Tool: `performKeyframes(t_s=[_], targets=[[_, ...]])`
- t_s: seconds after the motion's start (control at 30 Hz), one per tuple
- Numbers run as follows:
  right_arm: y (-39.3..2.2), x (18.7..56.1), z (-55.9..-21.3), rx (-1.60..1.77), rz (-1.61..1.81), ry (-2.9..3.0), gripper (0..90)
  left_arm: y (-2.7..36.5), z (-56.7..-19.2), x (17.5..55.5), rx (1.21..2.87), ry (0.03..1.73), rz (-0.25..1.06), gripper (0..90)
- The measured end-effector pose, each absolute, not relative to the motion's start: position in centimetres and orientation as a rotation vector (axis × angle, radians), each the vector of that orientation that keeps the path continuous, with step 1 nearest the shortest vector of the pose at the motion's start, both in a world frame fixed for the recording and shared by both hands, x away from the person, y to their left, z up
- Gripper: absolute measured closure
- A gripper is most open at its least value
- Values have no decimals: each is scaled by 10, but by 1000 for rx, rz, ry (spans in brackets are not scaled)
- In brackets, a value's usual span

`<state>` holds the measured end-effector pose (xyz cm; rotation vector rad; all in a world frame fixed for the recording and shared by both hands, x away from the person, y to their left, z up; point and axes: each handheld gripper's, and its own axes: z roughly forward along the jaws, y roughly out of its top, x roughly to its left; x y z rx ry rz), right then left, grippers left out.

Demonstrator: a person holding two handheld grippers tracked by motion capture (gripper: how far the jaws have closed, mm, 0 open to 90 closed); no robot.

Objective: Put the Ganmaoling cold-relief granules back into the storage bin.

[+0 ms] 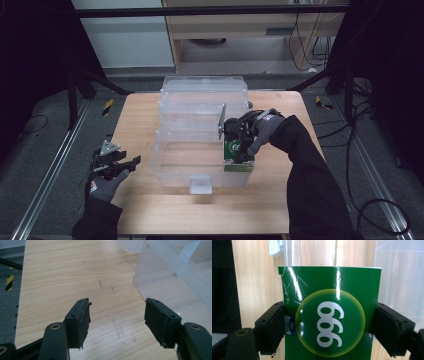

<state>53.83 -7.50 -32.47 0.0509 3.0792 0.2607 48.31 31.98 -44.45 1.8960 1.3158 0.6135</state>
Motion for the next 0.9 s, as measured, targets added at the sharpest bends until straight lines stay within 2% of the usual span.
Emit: performKeyframes(t_s=[0.9], targets=[[-72, 539, -357, 74, 277, 3081, 178, 320, -445, 483, 1905, 1315, 618, 358]])
